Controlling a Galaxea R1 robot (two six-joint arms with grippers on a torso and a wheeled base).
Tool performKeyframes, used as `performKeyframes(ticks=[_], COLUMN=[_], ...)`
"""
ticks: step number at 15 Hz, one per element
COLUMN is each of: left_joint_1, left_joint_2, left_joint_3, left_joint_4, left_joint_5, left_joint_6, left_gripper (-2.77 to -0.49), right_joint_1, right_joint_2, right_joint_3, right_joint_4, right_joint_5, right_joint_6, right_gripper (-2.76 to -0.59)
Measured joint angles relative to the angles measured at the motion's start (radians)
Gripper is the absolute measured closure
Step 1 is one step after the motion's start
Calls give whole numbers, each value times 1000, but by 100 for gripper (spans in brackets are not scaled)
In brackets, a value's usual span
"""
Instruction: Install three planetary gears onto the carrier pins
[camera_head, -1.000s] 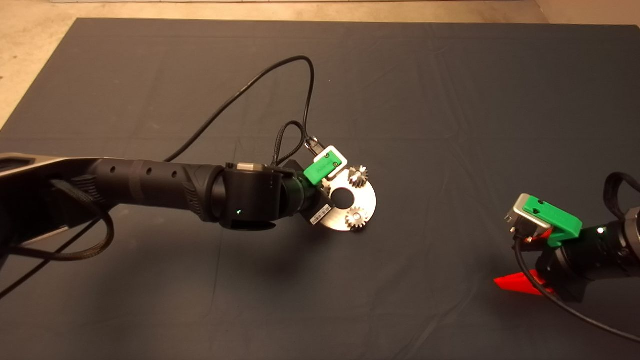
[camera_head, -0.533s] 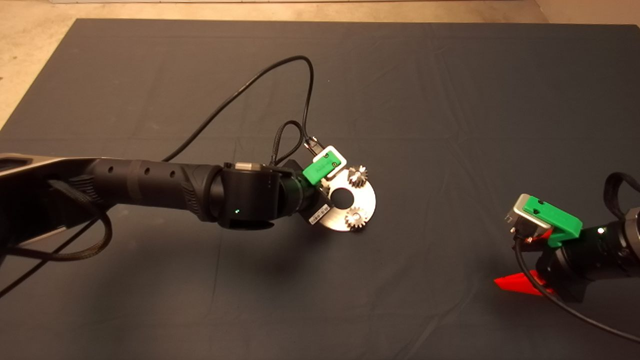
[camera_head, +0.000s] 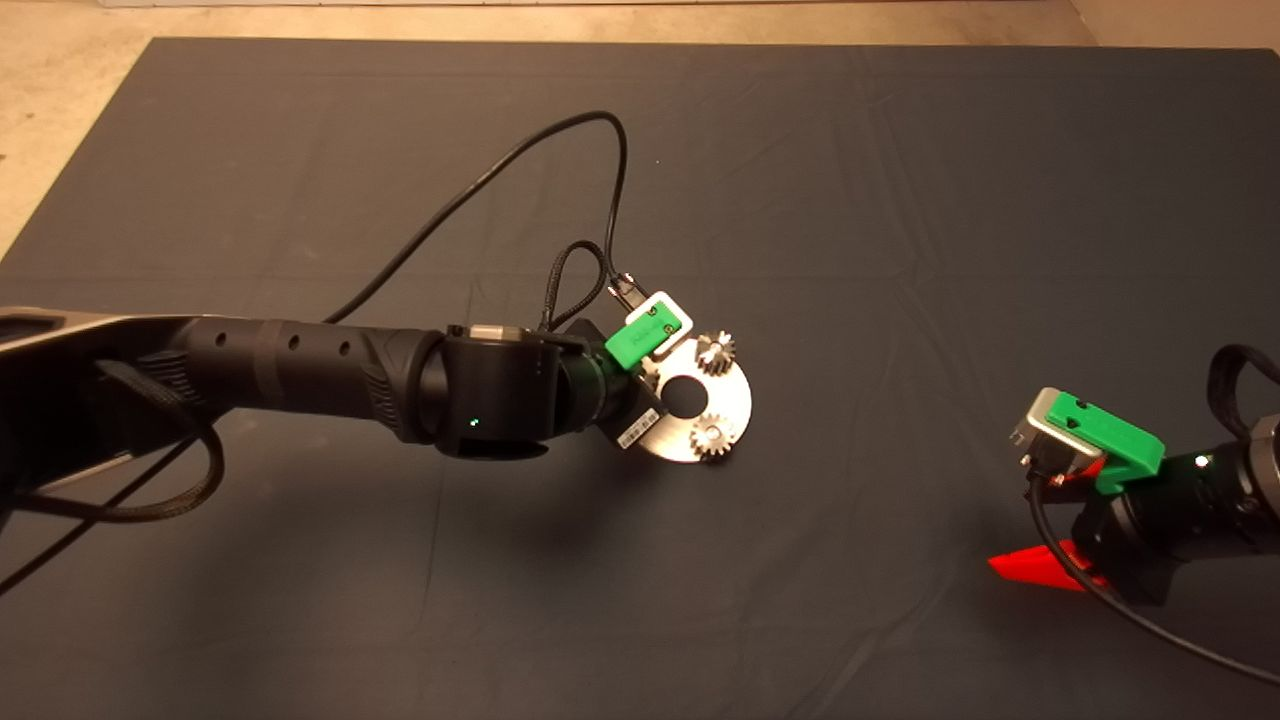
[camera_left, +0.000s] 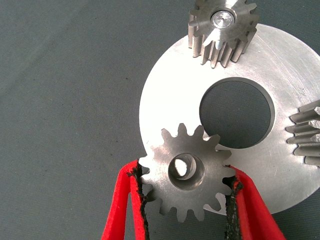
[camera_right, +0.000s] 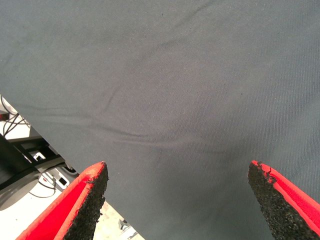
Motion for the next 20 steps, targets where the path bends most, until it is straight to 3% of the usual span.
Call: performKeyframes(ticks=[6, 10, 13, 15, 20], left_joint_1=[0, 0, 0, 0, -5], left_joint_2=[-1, -5, -5, -14, -39], left_joint_3=[0, 0, 0, 0, 0], left_joint_4=[0, 0, -1, -2, -4], left_joint_5=[-3, -42, -51, -78, -84], left_joint_6=[0, -5, -5, -7, -7], left_gripper=[-60, -60, -60, -60, -60], right_joint_1=[0, 0, 0, 0, 0], right_joint_2=[0, 0, 0, 0, 0], right_joint_3=[0, 0, 0, 0, 0], right_joint_4=[0, 0, 0, 0, 0], right_joint_5=[0, 0, 0, 0, 0], right_joint_6=[0, 0, 0, 0, 0], right_gripper=[-207, -207, -207, -207, -207])
